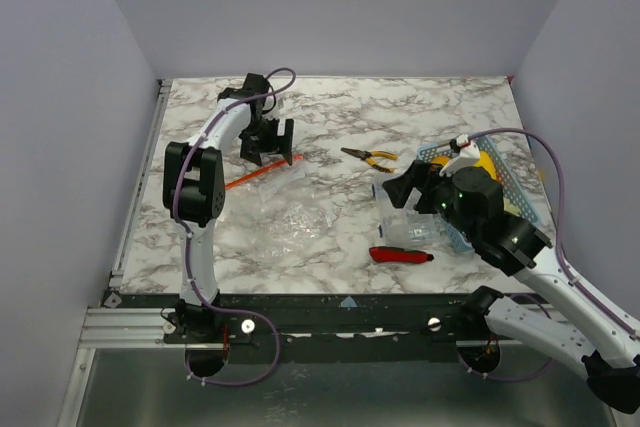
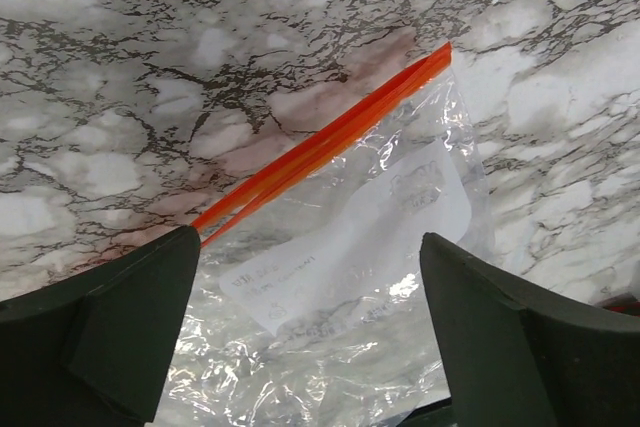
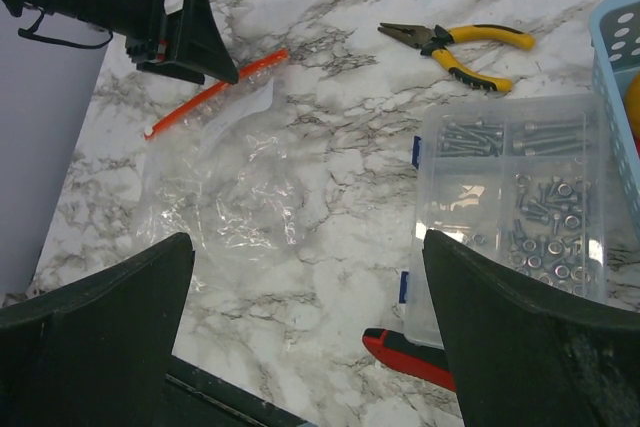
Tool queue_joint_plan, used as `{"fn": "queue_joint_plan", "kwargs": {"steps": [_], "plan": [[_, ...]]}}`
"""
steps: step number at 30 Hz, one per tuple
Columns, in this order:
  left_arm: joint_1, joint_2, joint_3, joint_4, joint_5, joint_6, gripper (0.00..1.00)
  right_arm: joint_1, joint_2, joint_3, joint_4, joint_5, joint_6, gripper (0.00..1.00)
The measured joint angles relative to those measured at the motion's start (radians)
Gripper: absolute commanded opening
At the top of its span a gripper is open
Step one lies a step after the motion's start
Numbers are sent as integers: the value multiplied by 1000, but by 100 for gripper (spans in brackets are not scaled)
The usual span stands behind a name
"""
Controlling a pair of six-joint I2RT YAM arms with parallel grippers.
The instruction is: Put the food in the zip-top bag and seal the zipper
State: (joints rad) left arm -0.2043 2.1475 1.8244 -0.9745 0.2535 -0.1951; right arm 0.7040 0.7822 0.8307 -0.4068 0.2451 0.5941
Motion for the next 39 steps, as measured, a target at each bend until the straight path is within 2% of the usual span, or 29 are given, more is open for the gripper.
{"fn": "queue_joint_plan", "kwargs": {"steps": [8,16,22,27,32,35,39], "plan": [[-8,-9,-43,52,53,-106,98,0,11,0,14,-42,1,100],[-19,-195,-412,235,123,-214,96,42,280,-16,126,-178,37,100],[-19,-484,-733,450,176,-363,97,196,431,-20,185,-185,76,82],[-19,-681,-1025,681,237,-548,98,317,555,-23,252,-167,113,76],[-25,-851,-1251,814,266,-669,98,362,654,-64,354,-156,169,68],[-29,-991,-1327,836,286,-719,99,363,703,-95,403,-137,205,59],[-29,-1178,-1319,794,290,-725,99,363,764,-101,437,-77,243,57]]}}
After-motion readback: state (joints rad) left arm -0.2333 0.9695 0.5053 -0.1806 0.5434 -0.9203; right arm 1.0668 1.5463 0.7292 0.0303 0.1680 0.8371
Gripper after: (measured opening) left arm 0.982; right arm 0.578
